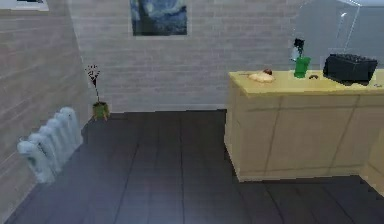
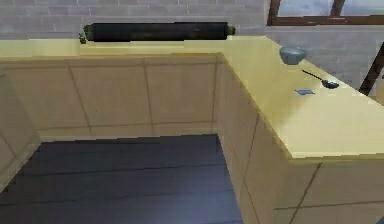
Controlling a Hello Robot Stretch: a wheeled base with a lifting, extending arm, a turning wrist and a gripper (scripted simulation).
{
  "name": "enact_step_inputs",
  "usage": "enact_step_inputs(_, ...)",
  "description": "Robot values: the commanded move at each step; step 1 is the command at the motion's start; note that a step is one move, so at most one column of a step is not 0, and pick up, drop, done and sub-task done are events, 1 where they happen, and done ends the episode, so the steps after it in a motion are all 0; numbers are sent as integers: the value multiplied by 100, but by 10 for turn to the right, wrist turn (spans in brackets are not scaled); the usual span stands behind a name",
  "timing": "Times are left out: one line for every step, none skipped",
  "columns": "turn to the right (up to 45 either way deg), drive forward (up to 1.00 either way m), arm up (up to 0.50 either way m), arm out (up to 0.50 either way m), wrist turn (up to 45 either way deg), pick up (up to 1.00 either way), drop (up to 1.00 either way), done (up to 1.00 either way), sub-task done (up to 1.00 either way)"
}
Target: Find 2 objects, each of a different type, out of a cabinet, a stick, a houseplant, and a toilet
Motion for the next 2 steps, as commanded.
enact_step_inputs(-30,0,0,0,0,0,0,0,0)
enact_step_inputs(450,0,0,0,0,0,0,0,0)
